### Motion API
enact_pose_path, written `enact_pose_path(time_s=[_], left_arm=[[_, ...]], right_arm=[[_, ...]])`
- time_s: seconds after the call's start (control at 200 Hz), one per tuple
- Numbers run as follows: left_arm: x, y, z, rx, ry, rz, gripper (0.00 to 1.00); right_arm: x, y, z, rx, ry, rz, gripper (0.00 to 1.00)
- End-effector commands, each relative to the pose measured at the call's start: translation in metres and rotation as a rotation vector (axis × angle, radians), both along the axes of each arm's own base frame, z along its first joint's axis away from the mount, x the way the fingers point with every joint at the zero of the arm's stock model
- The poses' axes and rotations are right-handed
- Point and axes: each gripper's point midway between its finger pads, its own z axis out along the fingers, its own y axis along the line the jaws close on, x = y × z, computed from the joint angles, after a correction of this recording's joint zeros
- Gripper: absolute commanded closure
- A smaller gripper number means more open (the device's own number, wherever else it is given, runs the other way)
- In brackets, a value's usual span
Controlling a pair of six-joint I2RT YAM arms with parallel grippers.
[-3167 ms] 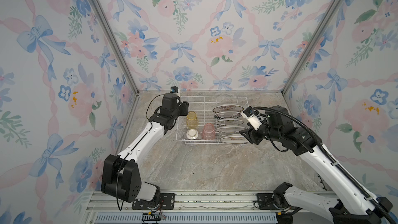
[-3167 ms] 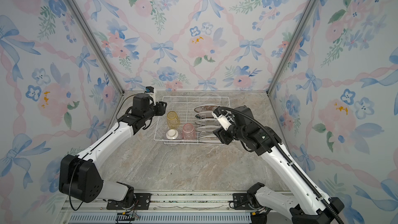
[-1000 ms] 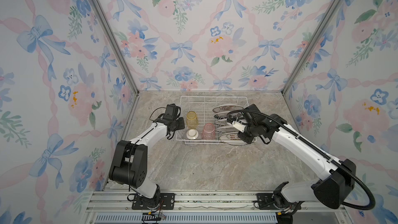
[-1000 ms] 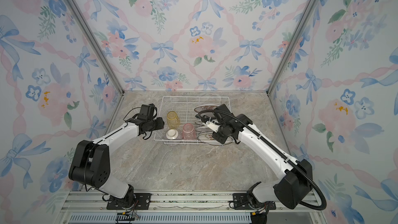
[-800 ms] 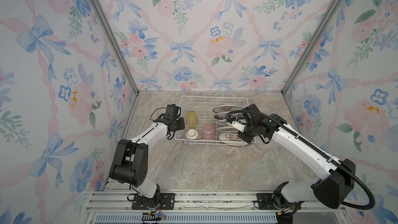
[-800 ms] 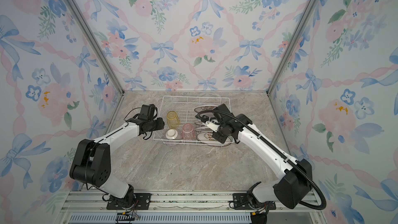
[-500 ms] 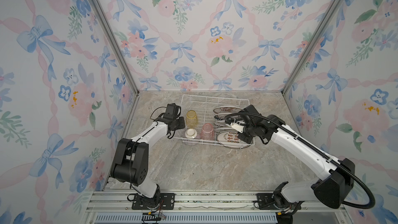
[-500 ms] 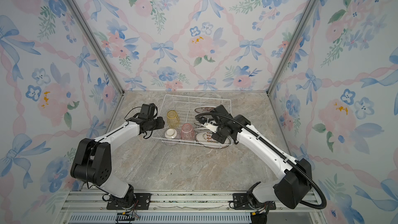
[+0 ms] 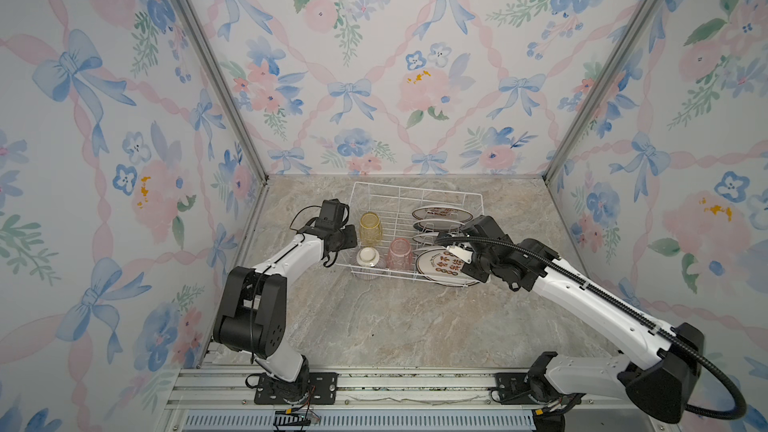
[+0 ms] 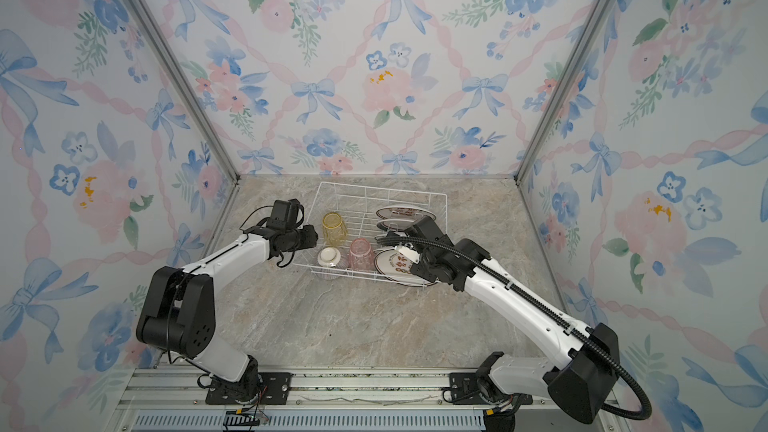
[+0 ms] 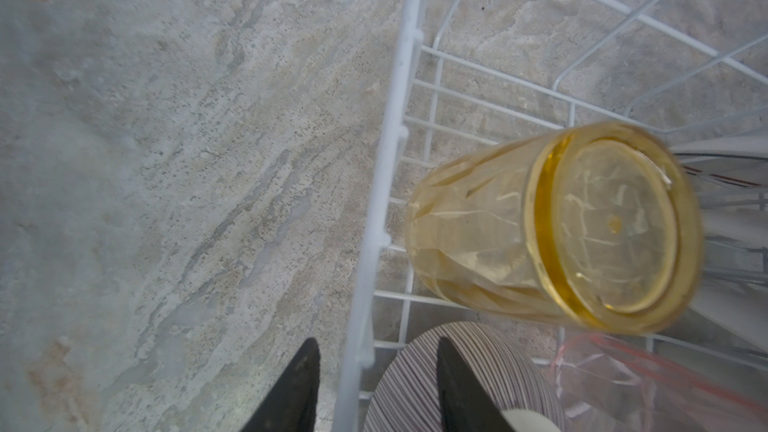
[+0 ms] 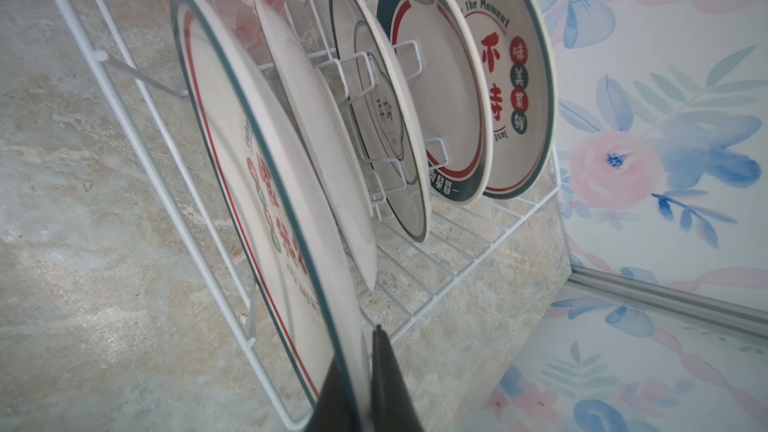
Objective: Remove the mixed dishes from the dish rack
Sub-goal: 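Grip the printed plate with the right gripper while the left hovers, then lift the printed plate out of the rack with the right gripper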
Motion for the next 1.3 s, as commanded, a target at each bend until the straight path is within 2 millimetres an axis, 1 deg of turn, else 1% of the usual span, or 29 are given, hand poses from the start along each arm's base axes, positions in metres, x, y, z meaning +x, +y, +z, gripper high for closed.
enact_pose_path(time_s=[0.0,0.23,0.545,0.665,0.88,0.995,1.09,1.295], left_arm=[[0.001,-0.003,-0.006,-0.008,0.026,-0.015,0.53],[0.004,-0.004,-0.005,-0.012,0.020,-0.021,0.53],[0.007,-0.006,-0.004,-0.017,0.016,-0.035,0.53],[0.008,-0.005,-0.004,-0.019,0.014,-0.035,0.53],[0.010,-0.004,-0.005,-0.025,0.012,-0.036,0.54],[0.011,-0.004,-0.005,-0.026,0.011,-0.036,0.54],[0.012,-0.003,-0.005,-0.027,0.011,-0.036,0.54],[0.014,-0.002,-0.005,-0.028,0.010,-0.036,0.54]], right_arm=[[0.015,-0.001,0.036,0.078,-0.163,-0.065,1.00],[0.009,-0.004,0.060,0.152,-0.191,-0.072,1.00],[0.009,-0.009,0.114,0.410,-0.198,-0.141,1.00],[0.011,-0.017,0.128,0.499,-0.192,-0.181,1.00],[0.021,-0.029,0.139,0.648,-0.166,-0.271,1.00],[0.029,-0.040,0.142,0.724,-0.156,-0.340,1.00],[0.036,-0.053,0.144,0.811,-0.148,-0.407,1.00],[0.046,-0.083,0.158,1.009,-0.149,-0.515,1.00]])
